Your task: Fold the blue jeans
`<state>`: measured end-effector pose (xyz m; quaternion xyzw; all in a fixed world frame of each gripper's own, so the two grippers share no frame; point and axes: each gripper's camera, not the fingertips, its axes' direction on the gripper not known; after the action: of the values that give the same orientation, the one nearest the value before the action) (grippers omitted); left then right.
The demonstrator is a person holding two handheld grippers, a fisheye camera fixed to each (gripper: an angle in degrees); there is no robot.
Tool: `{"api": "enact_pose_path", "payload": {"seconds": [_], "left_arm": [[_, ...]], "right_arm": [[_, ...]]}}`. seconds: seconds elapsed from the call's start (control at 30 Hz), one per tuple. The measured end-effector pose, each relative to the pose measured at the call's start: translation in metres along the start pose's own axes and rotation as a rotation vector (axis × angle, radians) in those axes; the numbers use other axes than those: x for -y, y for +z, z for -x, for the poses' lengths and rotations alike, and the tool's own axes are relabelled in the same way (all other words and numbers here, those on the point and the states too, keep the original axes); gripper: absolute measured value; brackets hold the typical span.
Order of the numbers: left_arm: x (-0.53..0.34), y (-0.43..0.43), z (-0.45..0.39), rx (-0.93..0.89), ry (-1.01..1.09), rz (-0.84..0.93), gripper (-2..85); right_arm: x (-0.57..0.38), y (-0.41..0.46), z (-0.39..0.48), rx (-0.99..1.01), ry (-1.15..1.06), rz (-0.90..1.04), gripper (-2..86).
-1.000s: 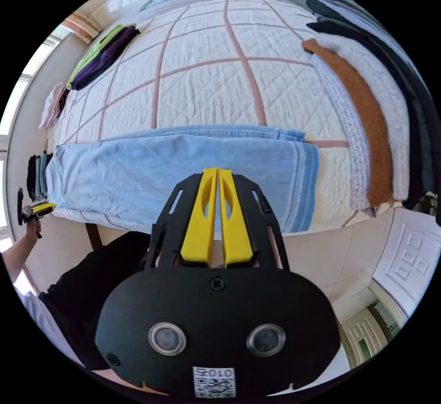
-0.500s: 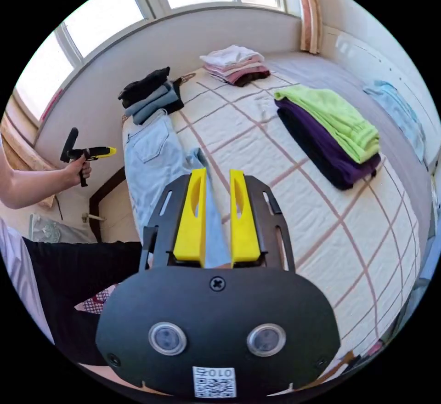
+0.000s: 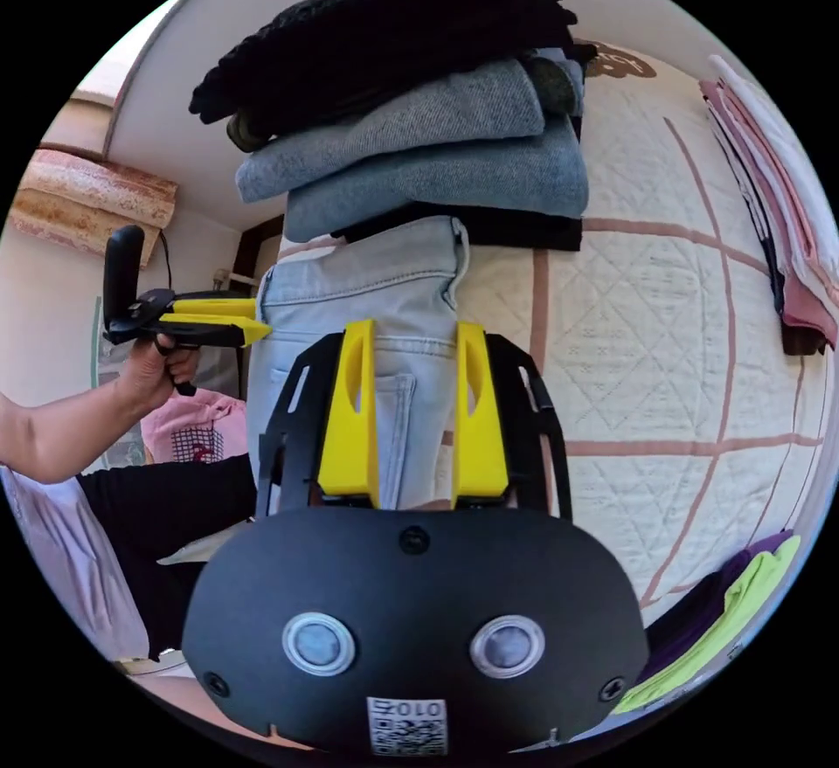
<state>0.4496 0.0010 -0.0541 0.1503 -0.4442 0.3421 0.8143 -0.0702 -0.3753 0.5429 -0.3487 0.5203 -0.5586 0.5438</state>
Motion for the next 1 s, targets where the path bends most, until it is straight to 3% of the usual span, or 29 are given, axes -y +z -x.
{"api": "enact_pose_path", "payload": {"seconds": [0.13,0.2,0.23,0.33,0.47,0.63,0.8,0.87,1.0], "left_arm": [[0.013,-0.041,-0.026,-0.013,0.103,-0.044,3.6],[0.017,-0.065,-0.034,-0.006,0.136,-0.076,2.9],[0.019,-0.073,-0.034,0.009,0.138,-0.079,2.6],[0.027,-0.072,-0.012,0.033,0.065,-0.068,2.0],[0.056,-0.044,0.021,-0.159,0.027,0.067,1.7],[0.054,-0.057,0.043,-0.195,0.004,0.074,1.3],[0.03,-0.086,0.022,-0.157,0.116,-0.008,0.5],[0.024,-0.08,0.005,-0.142,0.2,0.027,0.3],[0.02,-0.045,0.004,-0.123,0.173,0.102,0.2]], "right_arm": [[-0.003,-0.032,0.001,-0.067,-0.029,-0.112,5.5],[-0.014,-0.068,-0.012,-0.206,0.076,-0.336,3.4],[-0.013,-0.073,-0.017,-0.22,0.093,-0.353,3.2],[0.01,-0.061,-0.048,-0.202,0.124,-0.184,3.1],[-0.008,-0.076,-0.083,-0.078,0.232,-0.275,5.1],[-0.087,-0.075,-0.094,-0.056,0.35,-0.207,7.3],[-0.171,-0.087,-0.069,0.059,0.23,-0.227,8.2],[-0.185,-0.085,-0.061,0.062,0.182,-0.226,8.7],[-0.19,-0.059,-0.055,0.143,0.1,-0.162,8.9]]}}
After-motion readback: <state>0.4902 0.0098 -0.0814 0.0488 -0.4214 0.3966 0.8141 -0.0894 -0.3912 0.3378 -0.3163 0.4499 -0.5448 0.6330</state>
